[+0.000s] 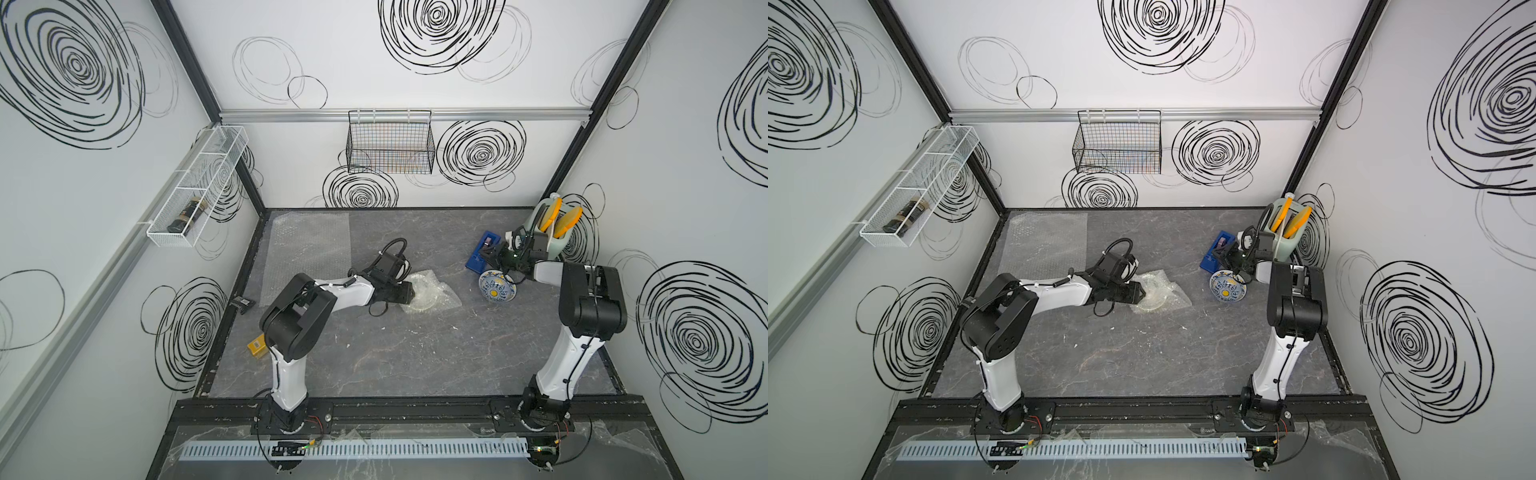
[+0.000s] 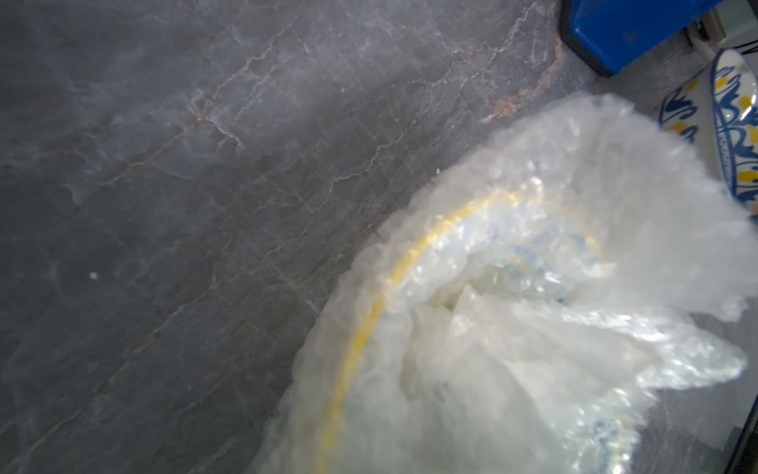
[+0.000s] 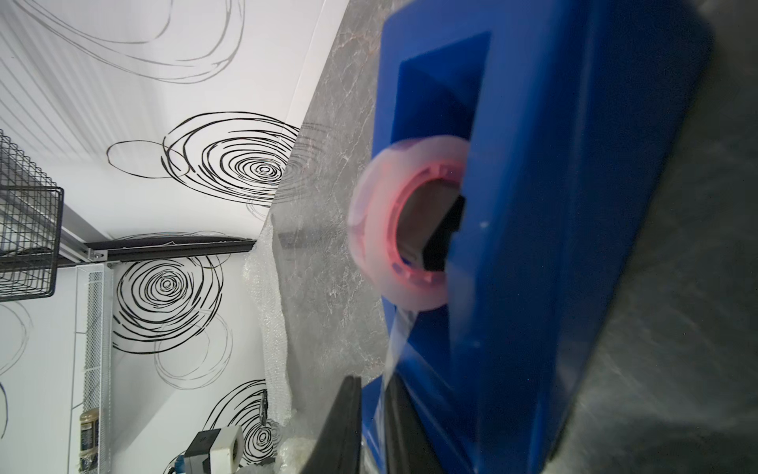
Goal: Wrap bowls in bubble wrap
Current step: Tear off the tape using the Tape Cutter.
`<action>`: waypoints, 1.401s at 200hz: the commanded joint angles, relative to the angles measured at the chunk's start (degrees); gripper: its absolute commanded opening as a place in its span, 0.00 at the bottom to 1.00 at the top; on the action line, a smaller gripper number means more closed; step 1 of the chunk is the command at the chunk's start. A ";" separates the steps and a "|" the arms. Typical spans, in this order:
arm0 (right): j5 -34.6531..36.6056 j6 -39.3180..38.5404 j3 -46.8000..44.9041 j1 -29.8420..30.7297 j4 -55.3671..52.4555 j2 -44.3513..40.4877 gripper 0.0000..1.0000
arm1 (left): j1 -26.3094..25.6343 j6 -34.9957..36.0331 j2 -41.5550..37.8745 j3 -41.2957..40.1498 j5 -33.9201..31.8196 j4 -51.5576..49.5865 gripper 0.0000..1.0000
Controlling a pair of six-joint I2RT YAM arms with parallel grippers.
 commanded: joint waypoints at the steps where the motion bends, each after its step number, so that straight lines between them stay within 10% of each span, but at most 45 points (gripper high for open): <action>1: -3.35 2.31 -1.00 0.06 1.53 0.95 0.16 | -0.19 1.13 0.37 -0.34 0.00 -0.81 0.46; 89: -4.44 3.28 -2.58 0.06 3.90 -0.21 0.00 | -0.27 1.21 0.46 -0.34 0.00 -1.09 0.46; 280: -6.29 5.48 -6.93 2.36 3.07 -12.44 0.00 | -0.63 1.30 0.46 -0.43 -0.05 -1.54 0.45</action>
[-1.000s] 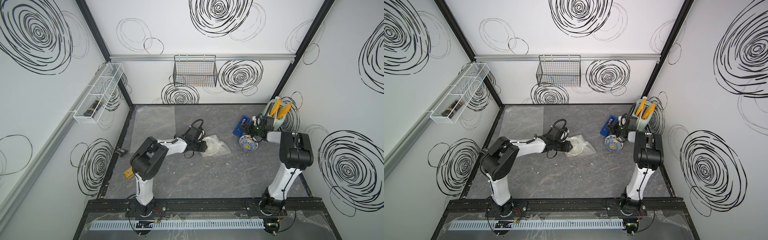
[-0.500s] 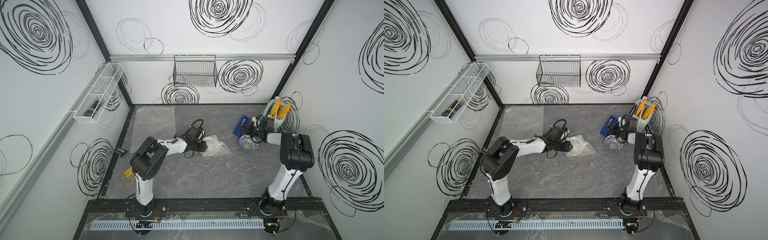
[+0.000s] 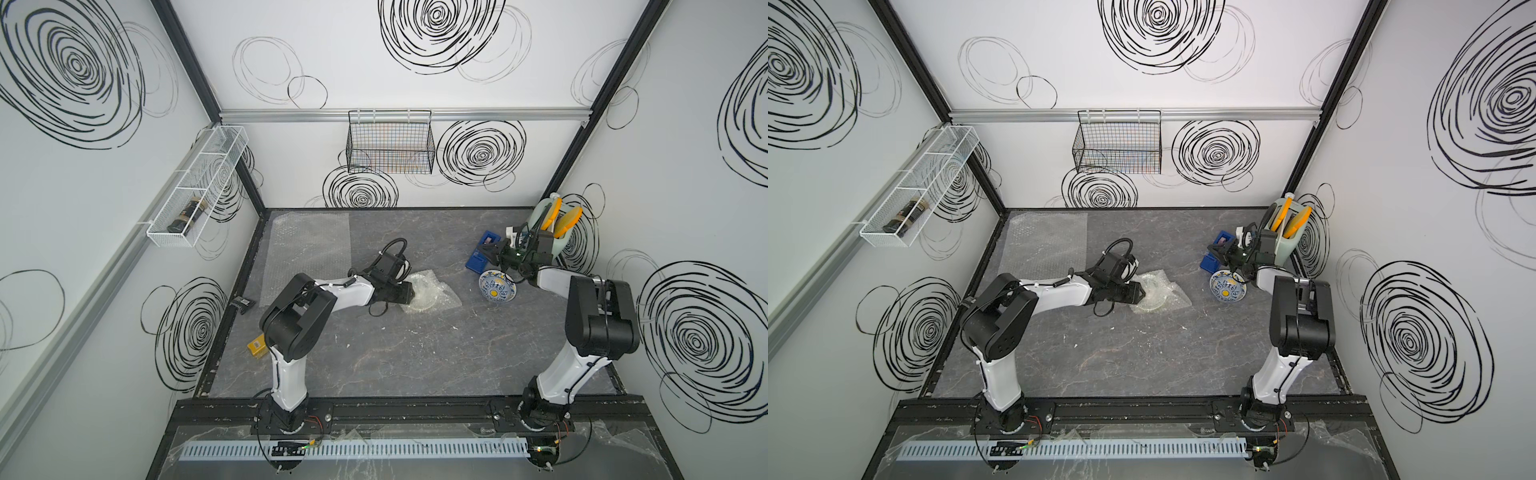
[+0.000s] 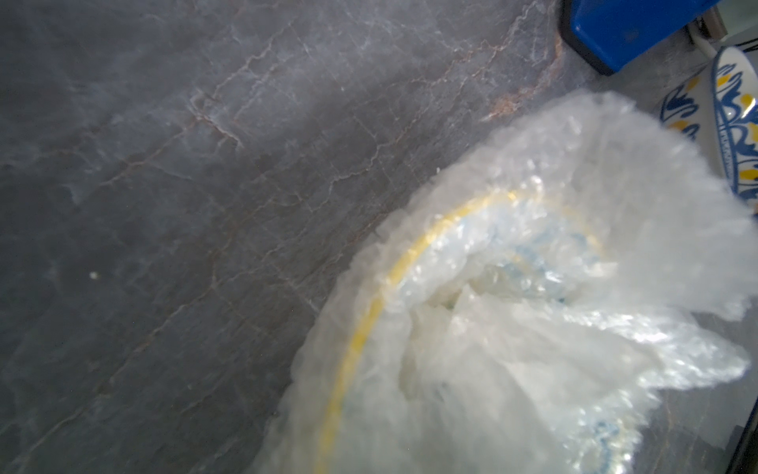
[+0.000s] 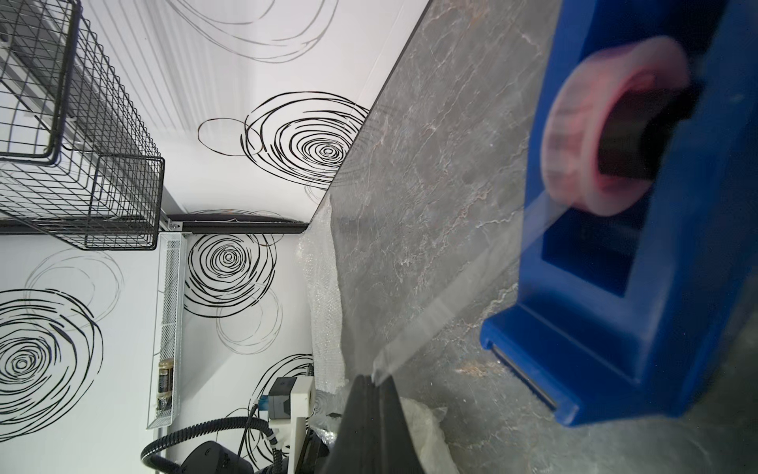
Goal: Wrap bowls in bubble wrap
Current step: Tear off the tape using the Tape Cutter.
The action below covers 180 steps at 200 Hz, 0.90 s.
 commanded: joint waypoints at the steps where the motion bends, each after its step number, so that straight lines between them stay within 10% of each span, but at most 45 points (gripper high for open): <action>1: -2.31 -0.43 -1.02 0.93 -1.66 -2.60 0.00 | -0.35 1.12 0.46 -0.43 -0.02 -1.44 0.45; 180: 8.72 -11.75 -6.29 6.17 -13.69 -3.59 0.00 | -1.00 1.13 0.46 -0.16 0.07 -1.77 0.45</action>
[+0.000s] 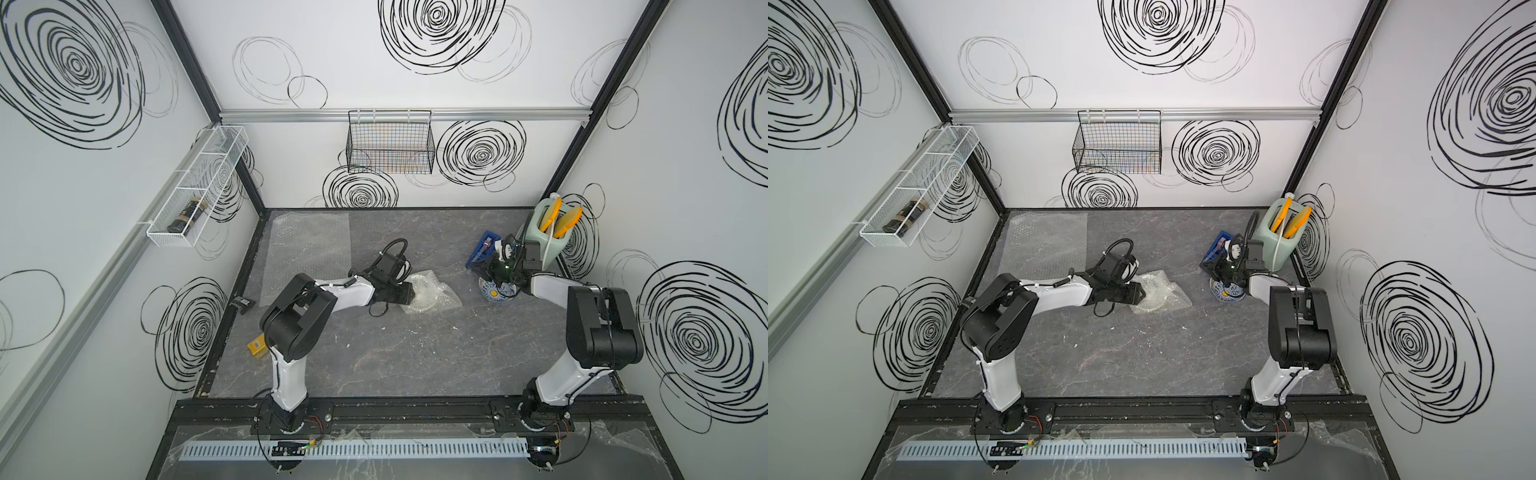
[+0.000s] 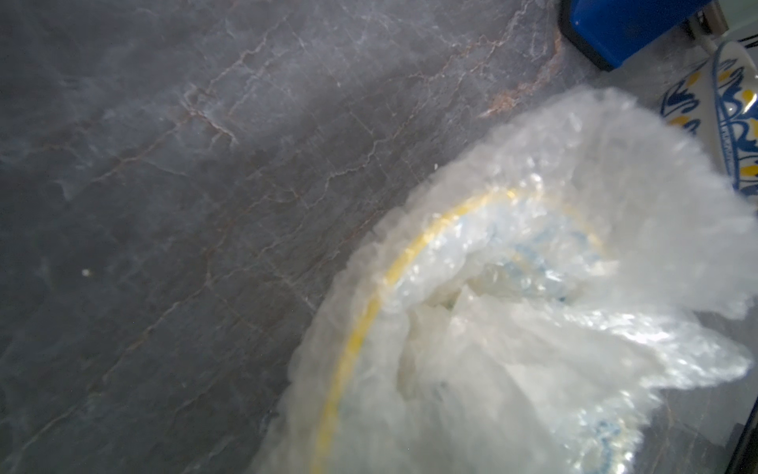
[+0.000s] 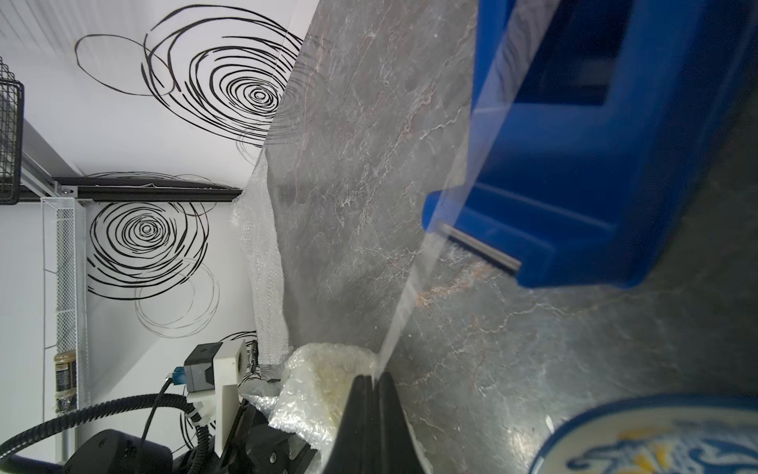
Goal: Wrap bowls in bubble wrap
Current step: Tear off the tape using the Tape Cutter.
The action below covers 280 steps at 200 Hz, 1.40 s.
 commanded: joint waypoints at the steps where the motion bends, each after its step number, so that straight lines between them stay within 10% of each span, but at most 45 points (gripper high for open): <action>1: 0.58 -2.55 -1.03 0.83 -2.67 1.09 0.00 | -0.74 1.10 0.46 -0.16 0.09 -1.60 0.45; 280: 12.00 -8.02 -2.95 1.24 -8.88 5.10 0.00 | -0.86 1.09 0.55 -0.08 0.52 -1.86 0.45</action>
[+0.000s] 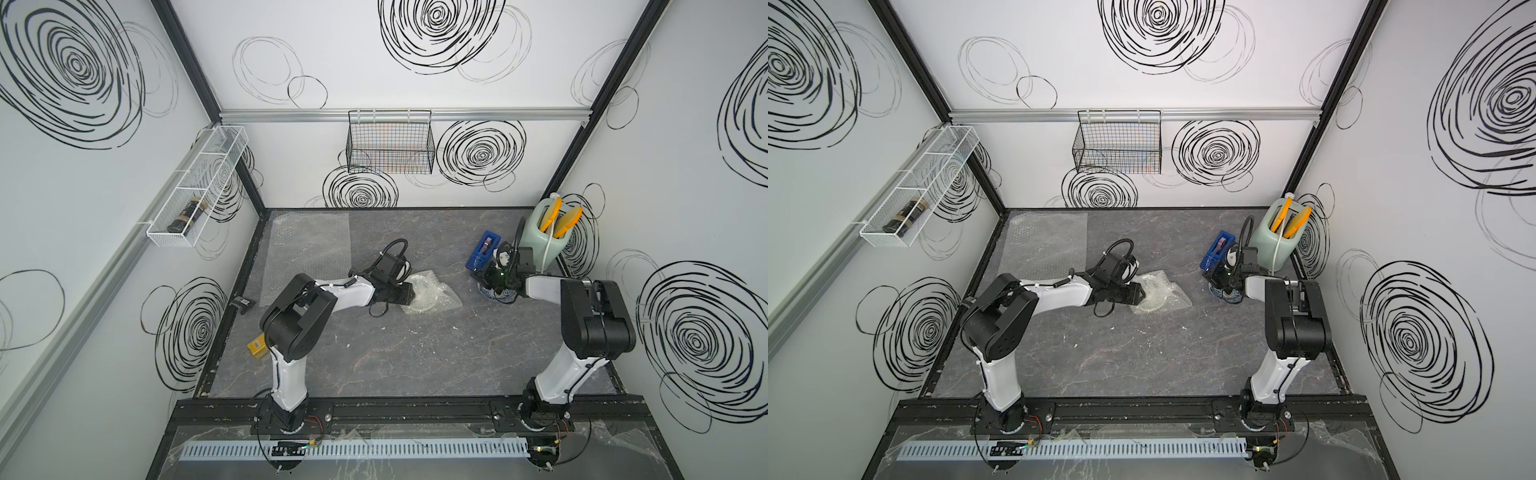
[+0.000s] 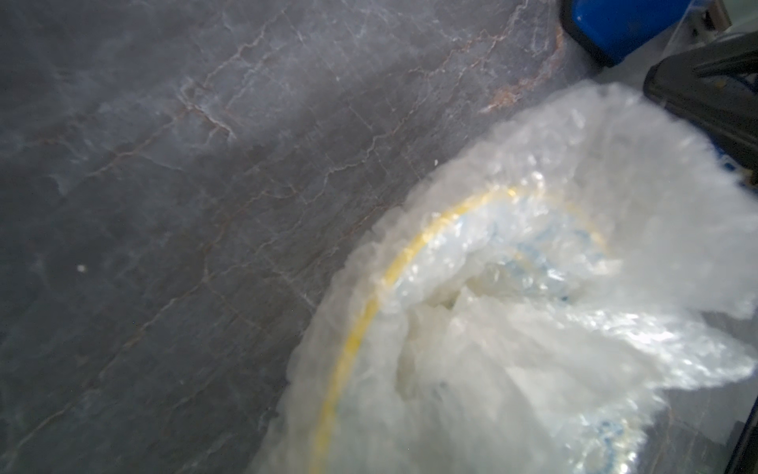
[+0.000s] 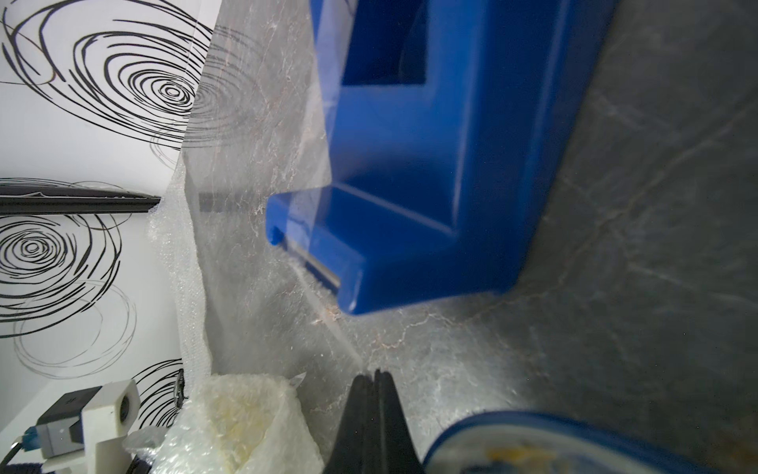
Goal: Wrap bowls in bubble wrap
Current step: Tear off the tape using the Tape Cutter.
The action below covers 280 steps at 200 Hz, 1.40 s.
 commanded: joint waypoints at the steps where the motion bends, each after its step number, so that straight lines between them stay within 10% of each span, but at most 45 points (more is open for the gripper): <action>1: 2.91 -2.41 -1.63 0.44 -7.90 0.91 0.00 | -0.75 1.10 0.52 -0.08 0.48 -1.60 0.45; 280: 9.15 -6.93 -1.07 4.24 -14.85 2.69 0.00 | -1.28 1.10 0.26 0.01 0.68 -1.95 0.45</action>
